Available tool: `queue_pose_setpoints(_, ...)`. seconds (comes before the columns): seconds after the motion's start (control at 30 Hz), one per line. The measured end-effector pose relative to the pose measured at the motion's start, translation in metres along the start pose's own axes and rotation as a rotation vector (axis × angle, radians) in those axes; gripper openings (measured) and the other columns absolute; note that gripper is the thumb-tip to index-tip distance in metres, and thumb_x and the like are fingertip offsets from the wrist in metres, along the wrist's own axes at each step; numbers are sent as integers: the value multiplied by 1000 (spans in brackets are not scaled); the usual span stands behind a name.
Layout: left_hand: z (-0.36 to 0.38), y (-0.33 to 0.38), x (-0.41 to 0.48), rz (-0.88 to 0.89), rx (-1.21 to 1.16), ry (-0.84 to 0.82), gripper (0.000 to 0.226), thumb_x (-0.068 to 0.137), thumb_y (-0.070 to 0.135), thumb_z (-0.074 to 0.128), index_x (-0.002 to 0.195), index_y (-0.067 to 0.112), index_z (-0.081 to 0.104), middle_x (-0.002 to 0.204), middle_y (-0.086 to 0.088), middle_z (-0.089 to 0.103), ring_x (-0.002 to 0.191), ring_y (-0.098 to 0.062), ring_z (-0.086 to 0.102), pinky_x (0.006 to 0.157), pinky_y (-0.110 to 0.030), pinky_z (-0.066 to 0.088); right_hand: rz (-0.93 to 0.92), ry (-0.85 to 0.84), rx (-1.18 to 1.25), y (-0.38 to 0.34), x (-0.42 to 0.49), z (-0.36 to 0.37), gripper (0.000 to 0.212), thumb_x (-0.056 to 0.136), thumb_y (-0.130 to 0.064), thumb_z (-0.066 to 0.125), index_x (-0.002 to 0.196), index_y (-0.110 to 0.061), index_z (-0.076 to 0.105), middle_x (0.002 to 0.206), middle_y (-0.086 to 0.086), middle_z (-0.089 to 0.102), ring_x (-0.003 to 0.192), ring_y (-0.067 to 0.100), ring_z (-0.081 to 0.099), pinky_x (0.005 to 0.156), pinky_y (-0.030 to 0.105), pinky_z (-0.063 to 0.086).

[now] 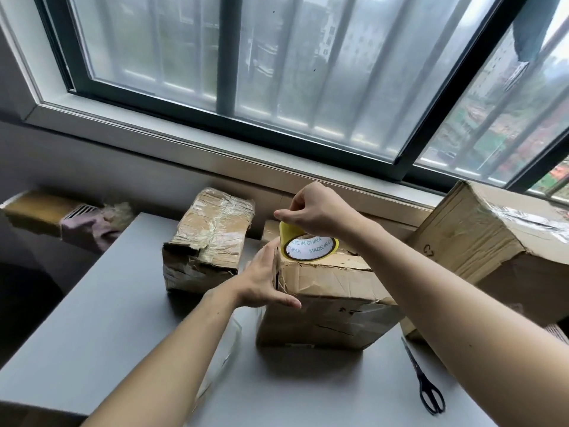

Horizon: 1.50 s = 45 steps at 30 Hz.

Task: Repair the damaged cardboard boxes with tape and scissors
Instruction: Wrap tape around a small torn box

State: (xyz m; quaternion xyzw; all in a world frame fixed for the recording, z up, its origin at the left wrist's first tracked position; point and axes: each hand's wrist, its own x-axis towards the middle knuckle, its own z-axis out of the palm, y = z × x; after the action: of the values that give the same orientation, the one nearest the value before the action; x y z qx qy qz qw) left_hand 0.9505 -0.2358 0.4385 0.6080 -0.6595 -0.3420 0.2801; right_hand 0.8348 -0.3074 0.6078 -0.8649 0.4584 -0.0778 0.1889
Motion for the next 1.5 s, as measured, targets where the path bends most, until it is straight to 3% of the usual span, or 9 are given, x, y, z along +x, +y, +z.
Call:
queue_pose_setpoints(0.2,1,-8,13,83,29,-4,114,59,64,84,146,30,19,138,13,23,132,-6,26,116,-31,26,1,2,5,6,-1,-1,40,89,-46,69,74,-9,75,61,3,65,57,15,59,53,26,46)
queue_pose_setpoints(0.43,9,-12,9,42,-99,3,99,71,60,79,148,37,22,149,23,9,131,3,20,113,-24,21,3,-1,31,14,-2,-3,39,88,-46,71,74,-10,76,62,2,64,58,13,57,52,24,44)
queue_pose_setpoints(0.6,20,-4,8,-47,-274,90,87,83,48,73,151,29,22,147,18,18,130,0,28,104,-17,23,-28,-6,55,3,3,-2,36,88,-44,72,73,-12,76,59,-2,63,54,9,56,53,24,46)
queue_pose_setpoints(0.73,27,-7,10,-88,-375,167,84,81,48,76,149,27,32,154,12,23,139,-7,33,116,-28,29,-64,-13,10,-2,7,0,36,88,-44,71,72,-12,75,59,-1,65,55,10,57,51,23,45)
queue_pose_setpoints(0.87,32,-8,10,-41,-434,209,53,80,38,81,122,47,48,146,12,30,134,-2,37,118,-31,30,-96,0,-35,1,8,-2,37,89,-42,71,68,-12,73,55,-5,61,52,8,55,49,23,43)
queue_pose_setpoints(0.97,34,-11,9,-25,-420,216,46,79,37,81,111,48,50,145,11,30,134,-2,36,116,-27,29,-129,16,-92,10,7,-1,39,88,-43,72,67,-11,72,60,-2,64,57,13,57,53,29,46)
queue_pose_setpoints(1.13,36,-13,7,-18,-383,224,60,78,42,81,129,36,51,145,13,31,133,2,34,114,-23,29,-99,21,-90,38,-5,-4,43,89,-47,70,66,-11,70,60,2,62,55,11,50,44,17,35)
queue_pose_setpoints(1.33,34,-6,5,-9,-304,203,82,74,54,79,143,33,39,144,18,30,129,8,33,115,-25,30,-59,61,-48,56,-15,-4,46,88,-49,70,65,-10,70,52,-1,53,49,9,44,43,16,33)
queue_pose_setpoints(1.5,29,-4,7,26,-121,13,121,56,70,82,149,33,15,157,25,-7,145,-3,7,119,-29,19,-106,50,-24,46,-16,-7,44,90,-45,70,66,-9,70,56,0,56,52,8,46,45,17,36)
